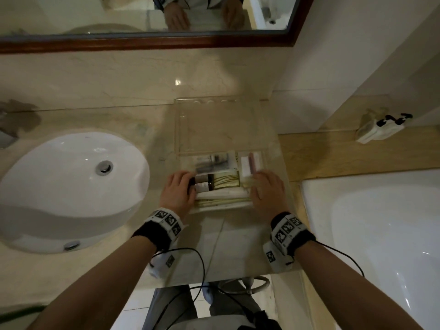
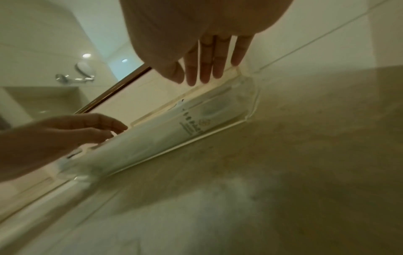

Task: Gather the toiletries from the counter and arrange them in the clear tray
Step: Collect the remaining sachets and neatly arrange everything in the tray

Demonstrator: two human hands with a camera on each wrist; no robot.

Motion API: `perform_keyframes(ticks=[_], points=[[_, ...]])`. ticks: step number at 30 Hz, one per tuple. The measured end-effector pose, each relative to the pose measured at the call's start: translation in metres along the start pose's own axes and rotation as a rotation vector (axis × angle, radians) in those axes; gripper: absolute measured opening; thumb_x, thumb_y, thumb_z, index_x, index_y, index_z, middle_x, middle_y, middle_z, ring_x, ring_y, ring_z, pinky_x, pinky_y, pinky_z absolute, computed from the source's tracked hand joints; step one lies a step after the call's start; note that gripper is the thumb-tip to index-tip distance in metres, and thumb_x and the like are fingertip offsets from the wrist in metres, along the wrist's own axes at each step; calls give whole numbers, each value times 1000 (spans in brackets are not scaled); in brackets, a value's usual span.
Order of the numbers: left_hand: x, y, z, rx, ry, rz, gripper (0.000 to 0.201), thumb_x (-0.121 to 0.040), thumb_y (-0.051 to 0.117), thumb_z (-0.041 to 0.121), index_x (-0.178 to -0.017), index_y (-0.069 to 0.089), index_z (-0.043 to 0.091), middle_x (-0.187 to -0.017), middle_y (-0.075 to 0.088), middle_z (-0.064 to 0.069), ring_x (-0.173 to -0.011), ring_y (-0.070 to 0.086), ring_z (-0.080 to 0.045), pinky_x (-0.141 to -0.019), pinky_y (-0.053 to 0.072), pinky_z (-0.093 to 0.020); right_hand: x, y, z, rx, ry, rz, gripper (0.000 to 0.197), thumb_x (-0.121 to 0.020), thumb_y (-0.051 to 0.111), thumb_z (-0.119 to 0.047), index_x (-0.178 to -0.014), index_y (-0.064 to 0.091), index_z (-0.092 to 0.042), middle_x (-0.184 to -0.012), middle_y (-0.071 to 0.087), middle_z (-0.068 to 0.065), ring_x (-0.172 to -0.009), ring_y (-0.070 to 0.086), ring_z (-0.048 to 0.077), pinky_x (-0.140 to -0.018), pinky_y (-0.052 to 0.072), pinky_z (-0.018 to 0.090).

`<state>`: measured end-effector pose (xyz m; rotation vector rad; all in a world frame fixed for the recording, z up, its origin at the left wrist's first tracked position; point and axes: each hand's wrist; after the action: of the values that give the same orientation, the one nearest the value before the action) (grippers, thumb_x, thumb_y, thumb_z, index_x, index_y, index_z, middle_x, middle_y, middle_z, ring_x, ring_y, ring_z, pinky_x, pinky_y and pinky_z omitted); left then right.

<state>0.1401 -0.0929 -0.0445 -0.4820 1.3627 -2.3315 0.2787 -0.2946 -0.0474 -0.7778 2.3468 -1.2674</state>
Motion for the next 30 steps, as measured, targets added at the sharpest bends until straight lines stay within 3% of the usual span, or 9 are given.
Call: perform_keyframes(ticks=[2,4,6,12,16,19,23,26,30], points=[[7,-1,-3,-68,107,15,37,-84,43,32,-104,66,12,-103,65,-9,-99,55,-31,-82,52,-39,8,1,-1,72,-94,-47,35,-78,40,-35,-94,65,-16,-102,63,6,-96,59,28,-87,37,33],[10,3,-3,-123,206,21,36,-80,42,36,-90,70,16,-88,68,-4,-90,47,-22,-67,55,-35,11,3,-2,136,-165,-97,30,-79,43,-36,-85,66,-18,-91,65,1,-87,61,25,-81,34,29],[10,7,0,-169,280,18,32,-80,45,36,-82,72,19,-79,66,-2,-85,41,-18,-60,54,-31,10,4,-5,158,-181,-145,32,-80,42,-37,-86,67,-18,-89,64,1,-85,61,25,-79,38,31],[7,5,9,-246,260,-127,32,-78,45,36,-80,73,19,-74,63,-2,-75,62,-29,-62,54,-30,6,5,-9,183,-128,-233,24,-89,51,-27,-104,65,-15,-107,59,4,-104,51,25,-89,36,38],[9,2,11,-229,225,-173,31,-80,48,36,-84,73,17,-75,63,-4,-77,62,-30,-65,55,-34,2,4,-9,190,-118,-278,29,-91,45,-32,-105,64,-17,-110,58,2,-110,48,22,-91,32,35],[14,-4,12,-167,173,-112,32,-86,44,34,-96,69,16,-91,65,-5,-90,60,-29,-77,54,-37,3,-2,-9,116,-108,-188,47,-84,31,-41,-105,64,-16,-111,58,4,-105,53,25,-90,36,37],[8,-7,6,-54,-16,4,38,-91,49,24,-128,50,13,-131,49,-9,-121,44,-28,-104,37,-39,-5,-7,-3,49,88,-78,57,-82,34,-38,-129,46,-8,-139,42,12,-127,39,29,-105,33,41],[-4,-5,11,-77,-33,-35,48,-93,45,26,-140,36,19,-146,36,-7,-132,34,-29,-111,29,-41,-16,-4,-1,99,190,-115,49,-91,42,-25,-136,36,-7,-148,31,12,-136,29,27,-111,26,41],[-15,-2,16,-140,-109,-143,47,-97,35,35,-142,31,26,-150,30,-4,-138,27,-27,-115,24,-41,-17,3,-2,167,193,-168,42,-93,41,-25,-133,40,-10,-144,38,10,-135,31,28,-111,25,41]])
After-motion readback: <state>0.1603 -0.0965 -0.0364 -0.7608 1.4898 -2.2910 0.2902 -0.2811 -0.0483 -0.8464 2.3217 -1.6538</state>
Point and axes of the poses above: each hand's wrist, its own x-axis away from the middle knuckle, its own y-axis out of the palm, z = x × y
